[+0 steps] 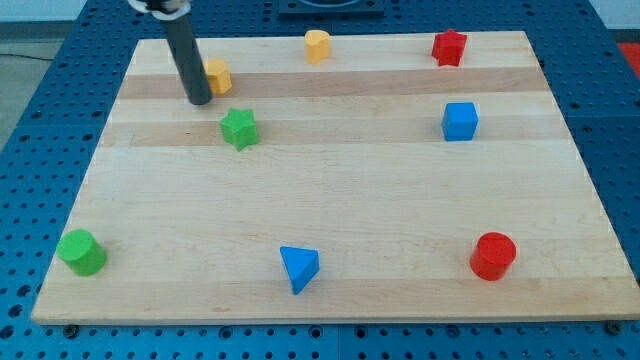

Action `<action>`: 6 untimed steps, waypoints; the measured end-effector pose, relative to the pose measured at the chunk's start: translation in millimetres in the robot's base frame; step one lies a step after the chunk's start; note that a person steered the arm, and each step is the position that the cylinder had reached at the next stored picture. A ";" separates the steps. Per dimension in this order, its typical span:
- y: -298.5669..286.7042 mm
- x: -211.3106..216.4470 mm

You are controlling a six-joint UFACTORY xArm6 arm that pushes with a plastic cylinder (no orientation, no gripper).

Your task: Place the yellow heart in between the blue cube and red star

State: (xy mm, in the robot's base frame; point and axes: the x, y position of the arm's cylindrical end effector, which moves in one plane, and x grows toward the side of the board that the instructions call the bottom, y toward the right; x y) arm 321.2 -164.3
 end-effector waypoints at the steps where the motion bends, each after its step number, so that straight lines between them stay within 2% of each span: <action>1: 16.3 -46.5; 3: 48.7 -92.0; 4: -0.2 -95.5; 5: -25.8 -109.7; 6: 7.0 -129.5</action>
